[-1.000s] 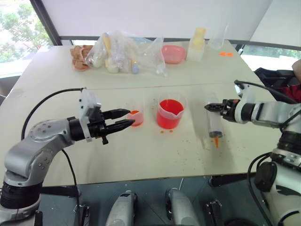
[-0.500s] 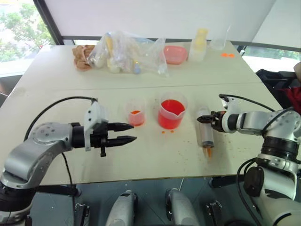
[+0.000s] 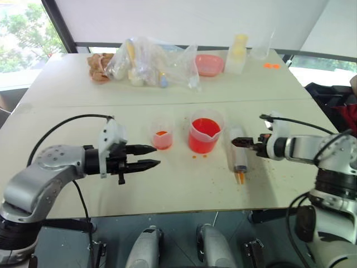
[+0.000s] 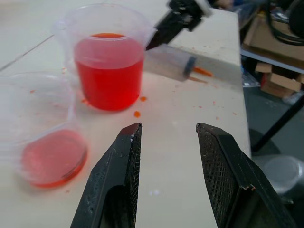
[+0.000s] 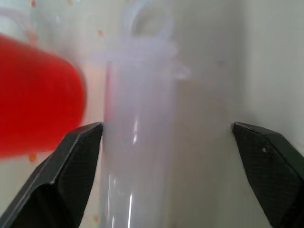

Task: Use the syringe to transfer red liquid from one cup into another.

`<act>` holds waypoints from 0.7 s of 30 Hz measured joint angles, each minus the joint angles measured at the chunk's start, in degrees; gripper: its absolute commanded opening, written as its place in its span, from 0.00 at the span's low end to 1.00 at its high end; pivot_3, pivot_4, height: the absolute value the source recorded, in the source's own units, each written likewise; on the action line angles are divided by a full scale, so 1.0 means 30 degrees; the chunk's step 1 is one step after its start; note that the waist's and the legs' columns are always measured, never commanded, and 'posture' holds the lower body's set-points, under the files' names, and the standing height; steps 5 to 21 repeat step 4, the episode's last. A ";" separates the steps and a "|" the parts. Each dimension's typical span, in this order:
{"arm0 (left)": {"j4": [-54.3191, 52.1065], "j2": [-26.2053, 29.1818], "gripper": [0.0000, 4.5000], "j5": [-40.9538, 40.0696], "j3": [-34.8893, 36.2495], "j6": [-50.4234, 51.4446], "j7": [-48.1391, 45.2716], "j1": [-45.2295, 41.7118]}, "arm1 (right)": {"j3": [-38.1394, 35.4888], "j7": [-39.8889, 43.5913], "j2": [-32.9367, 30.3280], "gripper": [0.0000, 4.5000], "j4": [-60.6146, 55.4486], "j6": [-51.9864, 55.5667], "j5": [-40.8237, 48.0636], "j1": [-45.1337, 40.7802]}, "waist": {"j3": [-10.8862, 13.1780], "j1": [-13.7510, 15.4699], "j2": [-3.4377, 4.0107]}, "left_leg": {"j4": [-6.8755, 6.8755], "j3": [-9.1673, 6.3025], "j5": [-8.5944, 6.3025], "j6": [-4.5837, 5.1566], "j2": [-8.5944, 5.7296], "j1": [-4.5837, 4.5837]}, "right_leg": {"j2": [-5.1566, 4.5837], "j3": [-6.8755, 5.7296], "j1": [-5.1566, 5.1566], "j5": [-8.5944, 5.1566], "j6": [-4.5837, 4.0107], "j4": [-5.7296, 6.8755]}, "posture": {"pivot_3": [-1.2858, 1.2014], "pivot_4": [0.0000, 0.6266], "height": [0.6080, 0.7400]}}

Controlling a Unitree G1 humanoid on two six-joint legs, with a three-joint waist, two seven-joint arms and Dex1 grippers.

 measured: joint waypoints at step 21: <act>0.0859 -0.0029 0.42 -0.0917 0.1882 0.0535 0.0756 0.0127 | -0.1068 0.3482 -0.2373 0.99 -0.1512 -0.0504 0.1467 0.1567 | 0.0010 -0.0039 0.0012 | -0.0010 -0.0001 -0.0004 0.0007 0.0007 0.0008 | 0.0007 -0.0004 -0.0003 -0.0006 0.0009 0.0002 | 0.52 0.24 1.00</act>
